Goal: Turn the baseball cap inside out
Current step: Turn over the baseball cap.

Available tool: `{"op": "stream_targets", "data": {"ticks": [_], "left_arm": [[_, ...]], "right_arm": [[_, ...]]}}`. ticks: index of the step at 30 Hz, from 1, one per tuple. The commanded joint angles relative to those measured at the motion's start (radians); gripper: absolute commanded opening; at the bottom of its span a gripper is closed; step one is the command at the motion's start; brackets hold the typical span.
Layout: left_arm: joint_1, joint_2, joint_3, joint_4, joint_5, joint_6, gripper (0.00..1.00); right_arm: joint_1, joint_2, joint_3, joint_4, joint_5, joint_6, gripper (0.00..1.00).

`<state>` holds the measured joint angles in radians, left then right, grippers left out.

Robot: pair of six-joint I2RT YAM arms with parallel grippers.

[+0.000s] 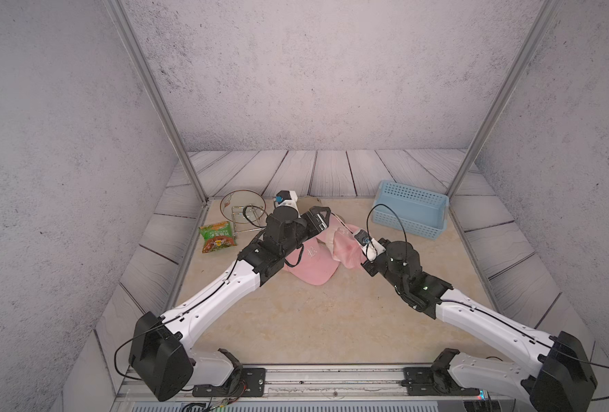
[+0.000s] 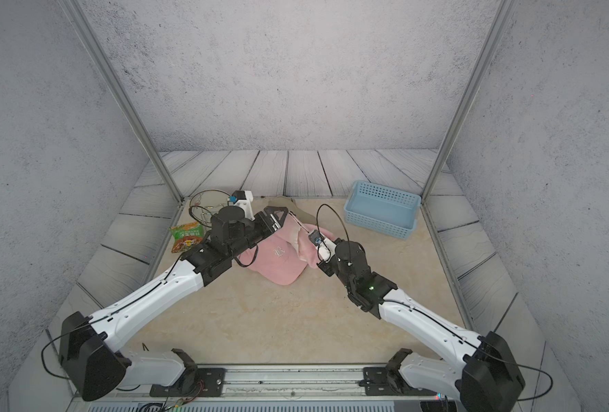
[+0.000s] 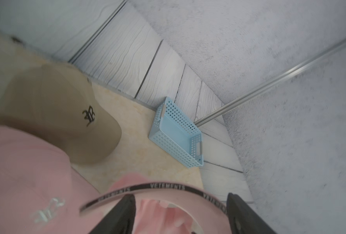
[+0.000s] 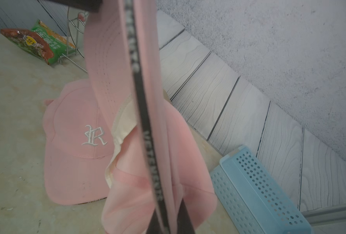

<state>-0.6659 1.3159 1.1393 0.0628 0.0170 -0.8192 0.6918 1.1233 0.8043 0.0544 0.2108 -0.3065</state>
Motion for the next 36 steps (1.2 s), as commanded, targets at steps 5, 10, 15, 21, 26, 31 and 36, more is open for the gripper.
{"op": "stream_targets", "data": {"ticks": [5,10,15,21,26,31,36], "left_arm": [[0.015,-0.169,-0.056,-0.025,0.178,0.827,0.97],[0.049,-0.176,-0.080,-0.090,0.453,1.028,0.98],[0.087,-0.110,-0.080,-0.112,0.403,1.079,0.98],[0.106,-0.058,-0.068,-0.152,0.620,1.122,1.00],[0.106,-0.024,-0.051,-0.180,0.739,1.114,0.86],[0.110,0.009,-0.020,-0.209,0.792,1.106,0.46],[0.128,-0.015,0.000,-0.204,0.714,1.051,0.00]], "right_arm": [[-0.068,-0.024,0.141,-0.335,-0.230,0.149,0.00],[-0.074,-0.026,0.184,-0.417,-0.361,0.145,0.00],[-0.074,-0.048,0.199,-0.452,-0.445,0.143,0.00],[-0.074,-0.069,0.192,-0.456,-0.506,0.132,0.00],[-0.074,-0.069,0.189,-0.450,-0.501,0.131,0.00],[-0.074,-0.072,0.180,-0.437,-0.497,0.132,0.00],[-0.075,-0.070,0.163,-0.428,-0.498,0.134,0.00]]}}
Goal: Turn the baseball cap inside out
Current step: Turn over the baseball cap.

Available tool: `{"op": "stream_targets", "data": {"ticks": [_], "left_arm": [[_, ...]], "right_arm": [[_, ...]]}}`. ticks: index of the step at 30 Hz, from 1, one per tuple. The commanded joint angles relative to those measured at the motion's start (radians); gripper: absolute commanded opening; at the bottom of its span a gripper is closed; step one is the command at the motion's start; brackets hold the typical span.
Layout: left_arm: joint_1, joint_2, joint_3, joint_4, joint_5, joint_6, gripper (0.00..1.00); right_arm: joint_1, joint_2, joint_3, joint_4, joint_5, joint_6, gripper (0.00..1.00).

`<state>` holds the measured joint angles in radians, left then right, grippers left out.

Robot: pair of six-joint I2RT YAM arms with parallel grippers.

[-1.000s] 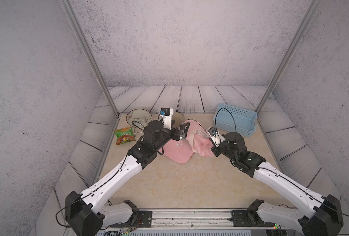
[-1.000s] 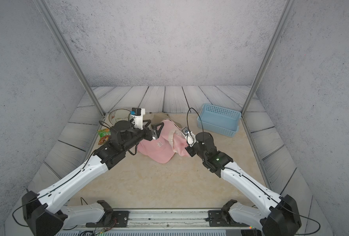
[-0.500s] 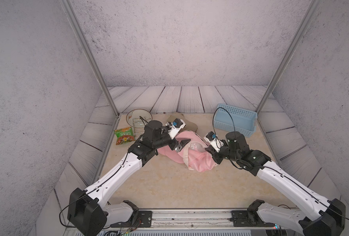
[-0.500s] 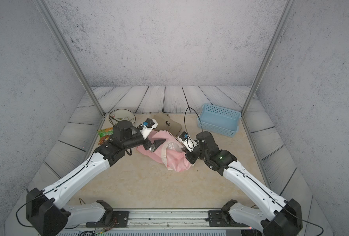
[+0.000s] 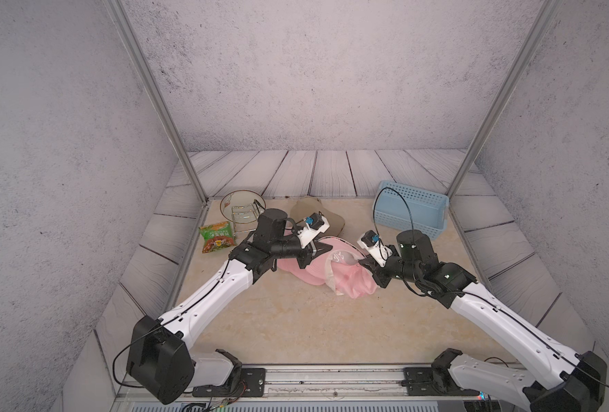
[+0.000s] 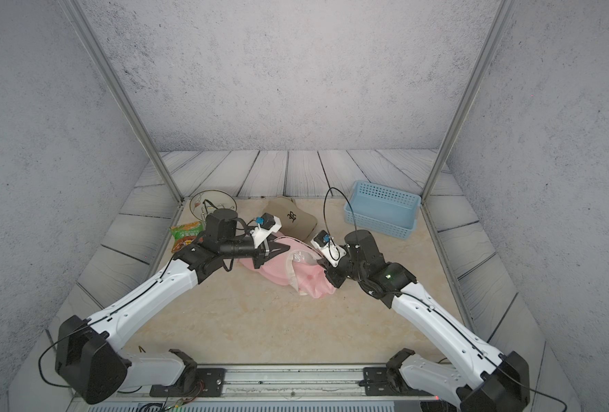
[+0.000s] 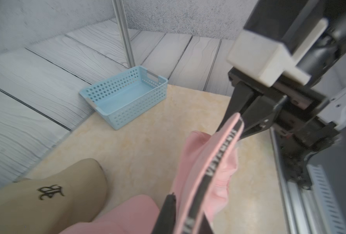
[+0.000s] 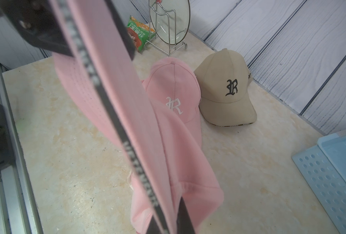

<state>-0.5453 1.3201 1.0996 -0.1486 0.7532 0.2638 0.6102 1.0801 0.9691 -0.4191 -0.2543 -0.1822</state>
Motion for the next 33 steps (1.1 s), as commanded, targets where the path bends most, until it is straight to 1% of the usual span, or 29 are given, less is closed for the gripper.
{"op": "stream_targets", "data": {"ticks": [1,3,6,7,10,11,13,20,24,28,33], "left_arm": [[0.014,-0.030,0.042,0.010,-0.036,-0.048,0.00],[0.022,-0.057,0.048,0.011,-0.052,-0.059,0.00],[0.027,-0.107,0.047,0.011,-0.063,-0.055,0.00],[0.027,-0.123,0.048,0.008,-0.077,-0.052,0.00],[0.034,-0.163,0.049,-0.013,-0.121,-0.032,0.00],[0.037,-0.173,0.052,-0.023,-0.129,-0.024,0.00],[0.042,-0.185,0.056,-0.042,-0.144,-0.011,0.00],[0.052,-0.195,0.058,-0.051,-0.233,-0.012,0.00],[0.054,-0.190,0.055,-0.034,-0.213,-0.029,0.00],[0.056,-0.197,0.053,-0.022,-0.220,-0.040,0.00],[0.059,-0.209,0.052,-0.014,-0.214,-0.051,0.00]], "right_arm": [[0.006,-0.025,-0.006,0.048,-0.036,0.010,0.00],[0.005,-0.017,-0.014,0.053,-0.042,0.014,0.00],[-0.004,0.000,-0.022,0.049,-0.070,0.014,0.15],[-0.008,0.004,-0.025,0.046,-0.096,0.010,0.18],[-0.021,0.011,-0.034,0.036,-0.168,-0.009,0.33],[-0.025,0.012,-0.037,0.036,-0.191,-0.015,0.37],[-0.028,0.007,-0.042,0.035,-0.239,-0.032,0.41],[-0.031,0.003,-0.054,0.026,-0.333,-0.055,0.42],[-0.031,0.008,-0.064,0.035,-0.402,-0.058,0.41],[-0.031,0.024,-0.061,0.031,-0.462,-0.063,0.40],[-0.031,0.053,-0.055,0.020,-0.482,-0.062,0.40]]}}
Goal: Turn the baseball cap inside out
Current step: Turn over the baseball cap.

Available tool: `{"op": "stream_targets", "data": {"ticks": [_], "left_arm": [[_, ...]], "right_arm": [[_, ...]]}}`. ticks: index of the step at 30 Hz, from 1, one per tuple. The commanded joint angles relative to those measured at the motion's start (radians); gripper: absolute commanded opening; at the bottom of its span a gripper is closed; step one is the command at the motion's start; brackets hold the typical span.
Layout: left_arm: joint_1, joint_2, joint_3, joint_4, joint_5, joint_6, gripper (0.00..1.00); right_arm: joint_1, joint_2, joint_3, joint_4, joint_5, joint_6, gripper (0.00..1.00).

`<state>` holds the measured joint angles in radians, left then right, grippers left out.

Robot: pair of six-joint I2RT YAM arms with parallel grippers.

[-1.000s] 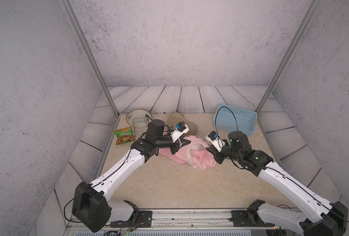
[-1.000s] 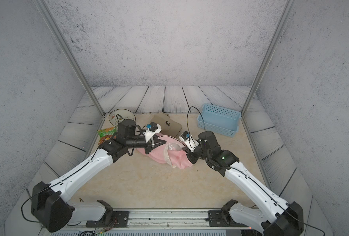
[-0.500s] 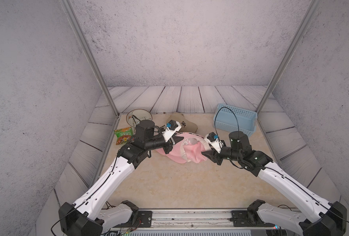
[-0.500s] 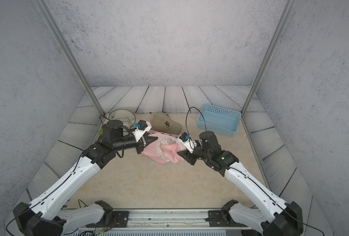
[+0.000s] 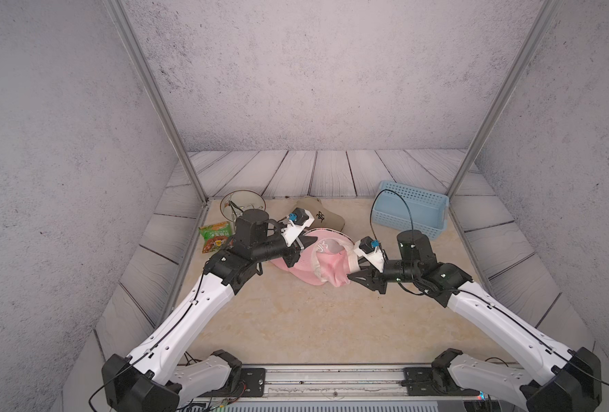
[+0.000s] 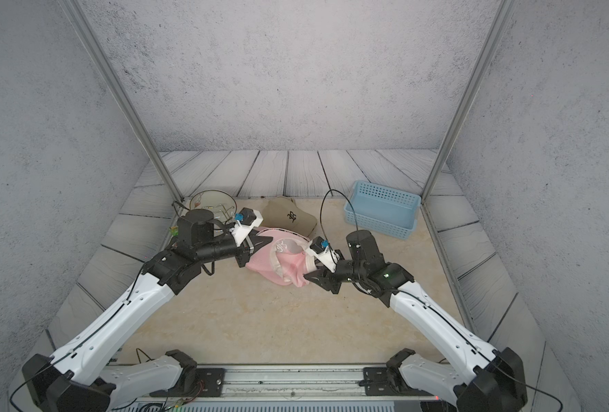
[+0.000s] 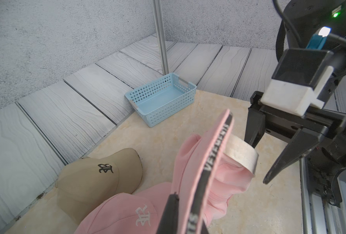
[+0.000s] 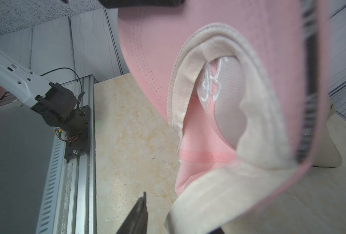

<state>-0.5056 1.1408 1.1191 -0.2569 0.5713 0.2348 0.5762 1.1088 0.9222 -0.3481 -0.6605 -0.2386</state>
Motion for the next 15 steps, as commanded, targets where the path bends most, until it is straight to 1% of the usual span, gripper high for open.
{"op": "stream_targets", "data": {"ticks": [1,5,8,10,11,13,15], "left_arm": [[0.019,-0.032,0.032,0.097,-0.031,-0.024,0.00],[0.022,-0.039,0.026,0.110,-0.010,-0.037,0.00],[0.022,-0.039,0.023,0.120,0.035,-0.045,0.00],[0.022,-0.041,0.021,0.127,0.048,-0.052,0.00],[0.022,-0.042,0.020,0.129,0.052,-0.055,0.00],[0.022,-0.045,0.017,0.130,0.053,-0.060,0.00],[0.022,-0.050,0.014,0.130,0.037,-0.069,0.00]], "right_arm": [[0.002,0.031,-0.007,-0.055,-0.081,-0.007,0.40],[0.003,0.051,-0.006,-0.056,-0.096,-0.009,0.39],[0.004,0.053,-0.017,-0.019,-0.044,0.017,0.36],[0.003,0.048,-0.025,0.020,0.031,0.056,0.28],[0.003,0.044,-0.031,0.045,0.080,0.078,0.22],[0.003,0.034,-0.041,0.081,0.209,0.127,0.09],[0.004,0.027,-0.046,0.101,0.369,0.184,0.02]]}}
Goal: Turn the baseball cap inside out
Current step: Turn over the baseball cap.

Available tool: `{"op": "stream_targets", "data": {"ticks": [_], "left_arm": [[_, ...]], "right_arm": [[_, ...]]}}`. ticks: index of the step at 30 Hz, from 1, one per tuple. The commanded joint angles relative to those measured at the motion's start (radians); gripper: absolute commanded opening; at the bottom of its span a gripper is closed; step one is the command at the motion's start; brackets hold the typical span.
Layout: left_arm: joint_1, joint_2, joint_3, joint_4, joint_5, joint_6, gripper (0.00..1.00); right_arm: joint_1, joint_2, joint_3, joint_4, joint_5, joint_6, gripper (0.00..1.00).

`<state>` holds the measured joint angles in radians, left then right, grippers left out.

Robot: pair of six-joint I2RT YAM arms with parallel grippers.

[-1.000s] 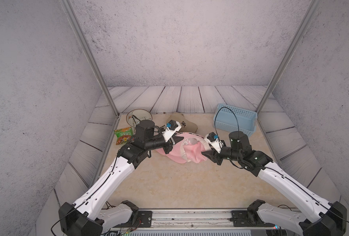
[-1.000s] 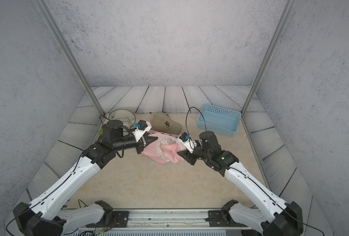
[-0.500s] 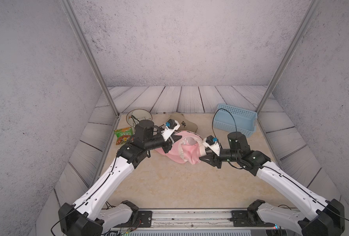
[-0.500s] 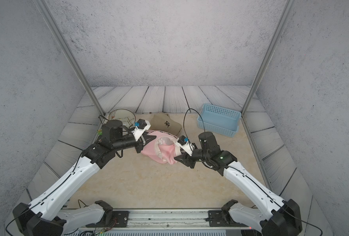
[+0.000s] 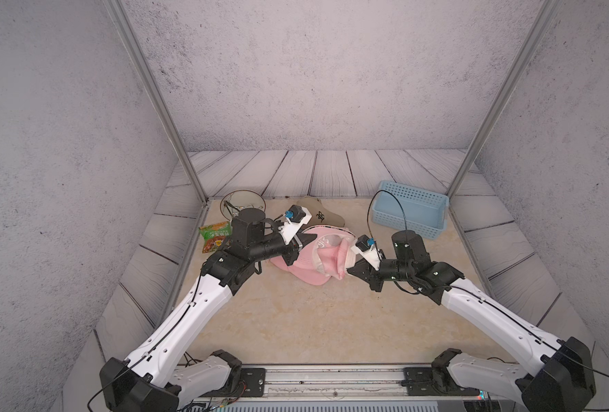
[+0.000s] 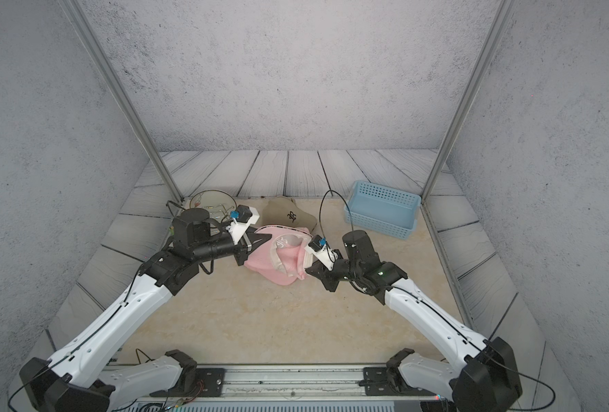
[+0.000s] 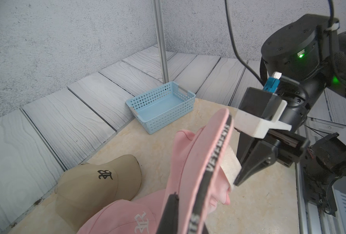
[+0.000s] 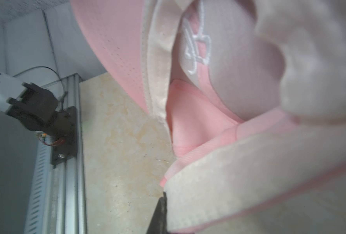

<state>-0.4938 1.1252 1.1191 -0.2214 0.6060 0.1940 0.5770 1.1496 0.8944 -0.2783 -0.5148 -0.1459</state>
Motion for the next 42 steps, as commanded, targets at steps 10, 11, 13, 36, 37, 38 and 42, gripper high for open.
{"op": "stream_targets", "data": {"ticks": [10,11,13,36,37,38,42], "left_arm": [[0.011,-0.022,0.005,0.098,-0.079,-0.180,0.00],[0.011,-0.016,0.003,0.102,-0.076,-0.201,0.00],[0.011,-0.006,0.000,0.104,-0.056,-0.232,0.00],[0.009,0.145,-0.019,0.206,-0.313,-1.047,0.00],[0.009,0.148,-0.008,0.185,-0.323,-1.068,0.00],[0.008,0.149,0.002,0.170,-0.329,-1.086,0.00],[0.007,0.144,0.012,0.153,-0.330,-1.145,0.00]], "right_arm": [[0.001,0.012,0.018,-0.023,0.915,0.366,0.00],[0.001,0.020,0.027,-0.045,0.973,0.397,0.00],[0.001,0.035,0.039,-0.075,1.063,0.443,0.00],[0.001,-0.274,-0.281,0.377,0.443,-0.073,0.58],[0.001,-0.284,-0.302,0.409,0.415,-0.100,0.58],[0.001,-0.292,-0.319,0.433,0.391,-0.121,0.59],[0.003,-0.289,-0.343,0.481,0.288,-0.184,0.59]]}}
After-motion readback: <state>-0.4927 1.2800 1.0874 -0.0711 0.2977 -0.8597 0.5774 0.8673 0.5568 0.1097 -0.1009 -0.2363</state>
